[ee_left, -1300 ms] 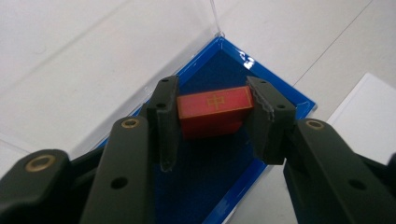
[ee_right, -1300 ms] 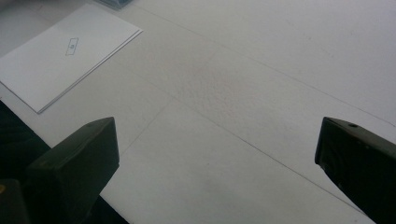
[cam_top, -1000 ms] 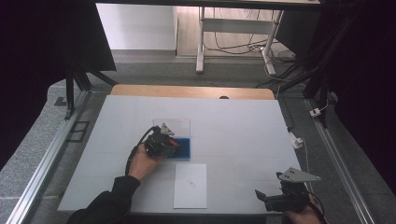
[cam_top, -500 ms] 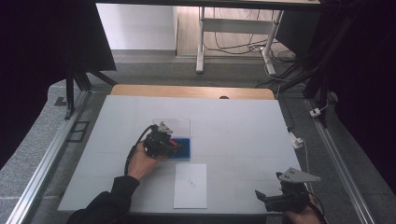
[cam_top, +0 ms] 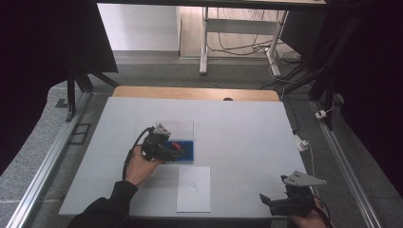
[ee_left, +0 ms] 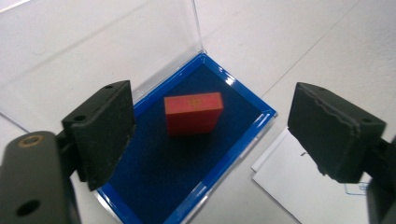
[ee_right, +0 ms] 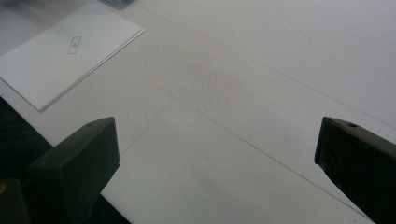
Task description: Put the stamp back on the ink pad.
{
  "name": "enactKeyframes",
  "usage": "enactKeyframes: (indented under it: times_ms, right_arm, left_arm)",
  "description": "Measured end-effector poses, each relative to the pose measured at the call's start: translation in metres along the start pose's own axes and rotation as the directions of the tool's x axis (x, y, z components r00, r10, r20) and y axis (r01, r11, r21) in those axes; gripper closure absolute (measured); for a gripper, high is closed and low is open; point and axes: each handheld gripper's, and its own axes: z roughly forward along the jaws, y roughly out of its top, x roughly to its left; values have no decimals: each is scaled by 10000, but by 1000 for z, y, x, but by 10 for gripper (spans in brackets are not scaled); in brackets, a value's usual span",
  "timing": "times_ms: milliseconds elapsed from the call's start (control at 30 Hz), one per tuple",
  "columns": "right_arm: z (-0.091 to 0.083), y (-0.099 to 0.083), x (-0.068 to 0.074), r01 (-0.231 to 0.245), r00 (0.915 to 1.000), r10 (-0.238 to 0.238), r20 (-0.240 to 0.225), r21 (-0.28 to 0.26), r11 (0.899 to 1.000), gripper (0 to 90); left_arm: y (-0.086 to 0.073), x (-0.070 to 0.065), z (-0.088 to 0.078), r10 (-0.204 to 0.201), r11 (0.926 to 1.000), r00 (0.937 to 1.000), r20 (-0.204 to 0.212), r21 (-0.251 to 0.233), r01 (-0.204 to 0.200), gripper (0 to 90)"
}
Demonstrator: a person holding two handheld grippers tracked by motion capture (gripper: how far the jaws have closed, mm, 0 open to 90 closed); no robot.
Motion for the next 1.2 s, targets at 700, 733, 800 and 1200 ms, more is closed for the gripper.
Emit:
enactKeyframes:
  times_ms: [700,733,800,1200]
  right_arm:
    - [0,0,0,-6,10000,6,7,1,10000,0]
    - [0,0,0,-12,10000,12,5,-1,10000,0]
    - [0,0,0,-41,10000,41,21,4,10000,0]
    - [0,0,-1,-142,9999,142,-33,17,9999,0]
  left_arm:
    - [-9,-4,-28,142,9981,9934,1136,-616,-73,0]
    - [-10,-4,-30,114,9980,9923,1232,-637,-36,0]
    - [-11,-4,-34,59,9975,9905,1376,-701,38,0]
    - [-27,-9,-62,29,9946,9913,1316,-1037,108,0]
